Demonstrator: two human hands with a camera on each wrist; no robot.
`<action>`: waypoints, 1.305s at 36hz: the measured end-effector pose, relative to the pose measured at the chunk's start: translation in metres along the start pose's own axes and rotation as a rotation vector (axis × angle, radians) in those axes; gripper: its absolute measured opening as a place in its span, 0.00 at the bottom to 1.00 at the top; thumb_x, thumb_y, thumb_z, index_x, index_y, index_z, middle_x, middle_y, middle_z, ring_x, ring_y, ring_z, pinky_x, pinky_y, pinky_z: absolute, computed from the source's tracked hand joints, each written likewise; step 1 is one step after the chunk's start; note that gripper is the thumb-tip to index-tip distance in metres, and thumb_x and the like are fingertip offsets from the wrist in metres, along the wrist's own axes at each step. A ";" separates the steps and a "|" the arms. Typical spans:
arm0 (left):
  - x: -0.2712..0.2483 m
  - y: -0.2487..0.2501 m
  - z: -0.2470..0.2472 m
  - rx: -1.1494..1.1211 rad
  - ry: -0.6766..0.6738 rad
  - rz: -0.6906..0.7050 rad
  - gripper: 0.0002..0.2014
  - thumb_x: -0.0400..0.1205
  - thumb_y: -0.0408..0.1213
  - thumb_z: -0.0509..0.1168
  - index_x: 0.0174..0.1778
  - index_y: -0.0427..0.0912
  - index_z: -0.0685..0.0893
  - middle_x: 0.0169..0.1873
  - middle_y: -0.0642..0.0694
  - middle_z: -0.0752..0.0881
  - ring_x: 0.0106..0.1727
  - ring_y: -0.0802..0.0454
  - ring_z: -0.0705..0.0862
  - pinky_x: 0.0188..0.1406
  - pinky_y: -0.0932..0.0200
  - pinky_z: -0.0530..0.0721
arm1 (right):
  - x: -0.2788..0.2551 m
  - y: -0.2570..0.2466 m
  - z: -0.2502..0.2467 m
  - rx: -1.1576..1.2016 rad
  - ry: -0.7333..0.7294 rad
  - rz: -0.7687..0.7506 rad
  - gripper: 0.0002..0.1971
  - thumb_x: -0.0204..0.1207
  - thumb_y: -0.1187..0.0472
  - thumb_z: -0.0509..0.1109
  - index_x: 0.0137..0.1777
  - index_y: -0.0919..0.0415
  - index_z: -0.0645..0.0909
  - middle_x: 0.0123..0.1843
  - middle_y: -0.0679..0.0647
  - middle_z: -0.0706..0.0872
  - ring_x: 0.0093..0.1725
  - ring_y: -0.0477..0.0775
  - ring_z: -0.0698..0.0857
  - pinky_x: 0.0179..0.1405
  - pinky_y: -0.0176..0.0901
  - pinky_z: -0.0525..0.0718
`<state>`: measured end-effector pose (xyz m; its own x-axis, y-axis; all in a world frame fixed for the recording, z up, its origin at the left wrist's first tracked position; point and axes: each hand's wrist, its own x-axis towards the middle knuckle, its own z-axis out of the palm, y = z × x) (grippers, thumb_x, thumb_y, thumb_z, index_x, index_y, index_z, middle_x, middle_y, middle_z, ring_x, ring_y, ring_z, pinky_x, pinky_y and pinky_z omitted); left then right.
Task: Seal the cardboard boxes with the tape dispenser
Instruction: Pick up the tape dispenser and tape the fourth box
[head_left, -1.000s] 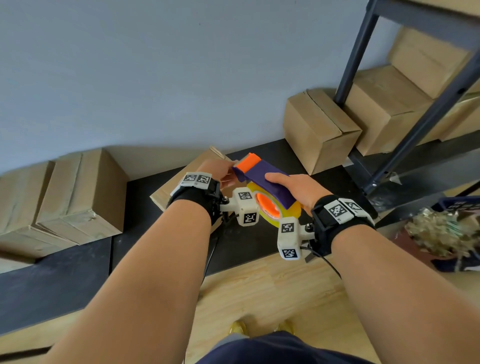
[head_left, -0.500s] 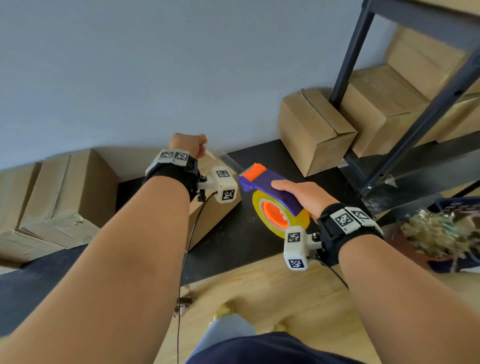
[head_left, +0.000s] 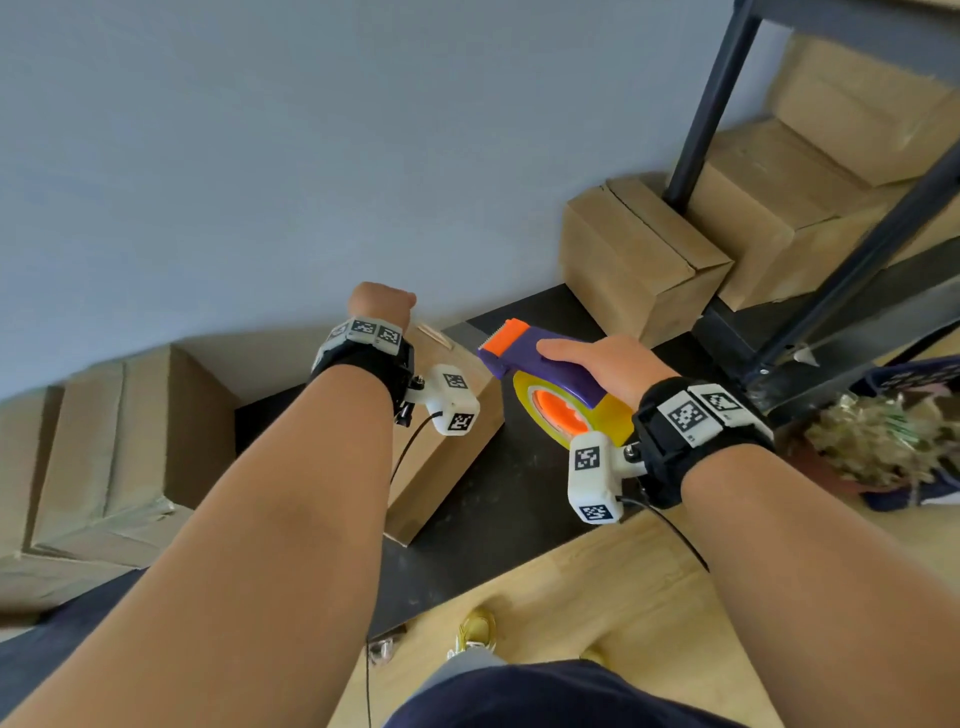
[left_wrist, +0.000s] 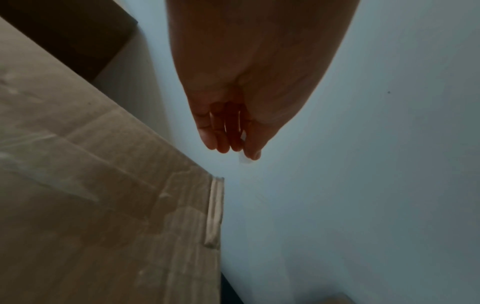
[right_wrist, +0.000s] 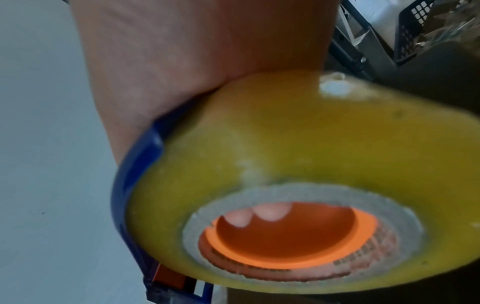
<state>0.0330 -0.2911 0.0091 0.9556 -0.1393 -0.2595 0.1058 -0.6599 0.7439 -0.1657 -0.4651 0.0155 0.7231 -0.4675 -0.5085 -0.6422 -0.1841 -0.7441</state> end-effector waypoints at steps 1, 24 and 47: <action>0.001 -0.001 0.000 0.010 -0.012 0.009 0.15 0.84 0.34 0.64 0.65 0.35 0.83 0.62 0.39 0.85 0.45 0.50 0.80 0.11 0.80 0.67 | 0.001 -0.002 0.001 -0.013 0.011 0.002 0.28 0.70 0.35 0.74 0.55 0.61 0.85 0.48 0.56 0.91 0.46 0.53 0.88 0.44 0.42 0.81; 0.034 -0.027 0.014 0.177 -0.093 0.102 0.09 0.83 0.34 0.61 0.38 0.40 0.83 0.34 0.44 0.81 0.41 0.46 0.78 0.42 0.58 0.74 | 0.007 -0.011 0.021 -0.014 0.020 0.100 0.26 0.72 0.37 0.73 0.53 0.61 0.84 0.46 0.57 0.90 0.44 0.53 0.88 0.39 0.39 0.81; 0.014 -0.031 0.034 0.431 0.126 0.186 0.16 0.87 0.41 0.56 0.63 0.34 0.77 0.63 0.37 0.76 0.65 0.40 0.74 0.62 0.47 0.74 | 0.012 0.001 0.026 -0.067 0.039 0.104 0.30 0.73 0.34 0.71 0.57 0.62 0.82 0.47 0.57 0.88 0.44 0.51 0.86 0.38 0.38 0.77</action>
<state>0.0338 -0.2972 -0.0387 0.9761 -0.2113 -0.0501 -0.1683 -0.8818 0.4406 -0.1508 -0.4489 -0.0025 0.6423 -0.5205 -0.5626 -0.7296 -0.1902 -0.6569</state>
